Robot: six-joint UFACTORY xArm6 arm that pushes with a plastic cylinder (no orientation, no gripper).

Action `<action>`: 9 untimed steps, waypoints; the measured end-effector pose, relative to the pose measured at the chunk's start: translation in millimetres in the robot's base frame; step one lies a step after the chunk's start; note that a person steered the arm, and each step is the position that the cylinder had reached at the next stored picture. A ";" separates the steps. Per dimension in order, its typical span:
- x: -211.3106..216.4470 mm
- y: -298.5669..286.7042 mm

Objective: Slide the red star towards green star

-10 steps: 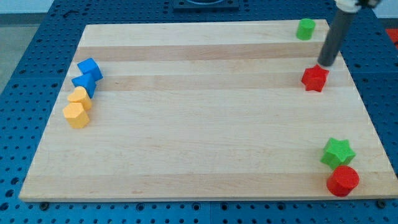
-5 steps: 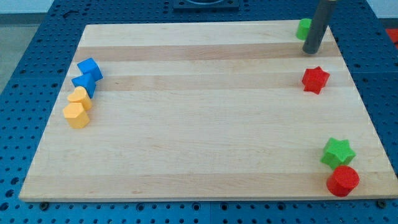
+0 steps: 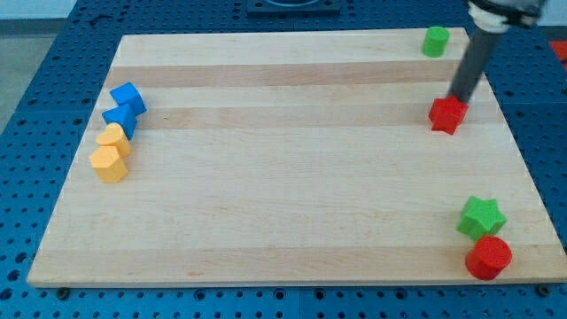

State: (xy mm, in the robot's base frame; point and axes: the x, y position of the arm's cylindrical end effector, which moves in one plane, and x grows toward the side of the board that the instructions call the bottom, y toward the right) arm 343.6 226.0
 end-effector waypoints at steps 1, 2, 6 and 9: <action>-9.8 -6.6; -6.2 -15.1; 102.9 -15.3; 136.0 -15.3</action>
